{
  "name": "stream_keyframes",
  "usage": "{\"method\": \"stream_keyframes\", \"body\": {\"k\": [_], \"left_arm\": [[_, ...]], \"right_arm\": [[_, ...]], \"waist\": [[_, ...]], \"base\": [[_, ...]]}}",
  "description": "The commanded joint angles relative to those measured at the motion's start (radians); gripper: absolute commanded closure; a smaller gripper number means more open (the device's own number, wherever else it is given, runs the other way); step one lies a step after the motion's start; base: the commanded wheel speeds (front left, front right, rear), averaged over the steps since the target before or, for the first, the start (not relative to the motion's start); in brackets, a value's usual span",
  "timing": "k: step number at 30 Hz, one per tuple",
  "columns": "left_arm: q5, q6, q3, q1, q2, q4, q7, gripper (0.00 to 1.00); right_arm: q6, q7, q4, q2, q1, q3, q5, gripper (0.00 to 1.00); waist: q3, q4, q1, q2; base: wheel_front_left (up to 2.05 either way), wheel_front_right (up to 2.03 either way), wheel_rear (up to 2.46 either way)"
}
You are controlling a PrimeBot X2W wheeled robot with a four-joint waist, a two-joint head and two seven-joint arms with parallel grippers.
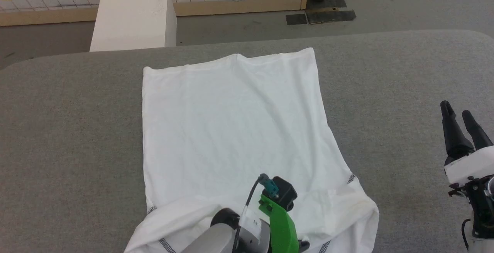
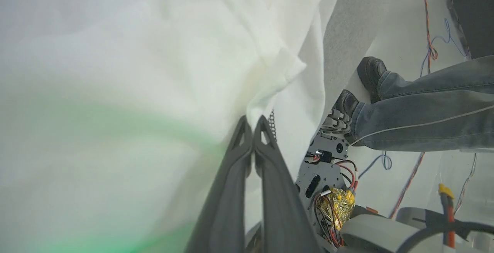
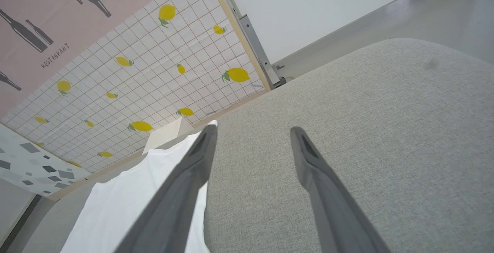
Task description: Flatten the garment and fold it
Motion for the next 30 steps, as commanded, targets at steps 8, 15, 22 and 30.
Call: {"method": "stream_keyframes", "body": {"k": [8,15,22,30], "left_arm": [[-0.217,0.024,0.167,-0.010,0.003,-0.124,0.026,0.00],[-0.117,0.121,0.476,-0.088,0.100,-0.150,-0.293,0.00],[0.071,0.130,0.623,-0.057,0.197,-0.055,-0.712,0.00],[0.167,0.134,0.691,-0.046,0.202,-0.067,-0.934,0.00]], "right_arm": [[-0.001,0.003,-0.002,0.000,-0.004,0.028,-0.005,0.00],[-0.001,0.028,-0.001,0.000,-0.033,0.068,-0.014,0.00],[-0.001,0.066,0.016,0.000,-0.066,0.095,-0.034,0.00],[-0.001,0.226,0.073,0.000,-0.257,0.102,-0.133,0.00]], "waist": [[-0.016,0.028,0.0000,-0.0001],[-0.016,0.041,0.0000,-0.0001],[0.018,0.052,0.0000,-0.0001],[0.145,0.084,0.0000,-0.0001]], "base": [[0.00,0.00,0.00],[0.00,0.00,0.00],[0.00,0.00,0.00],[0.00,0.00,0.00]]}}
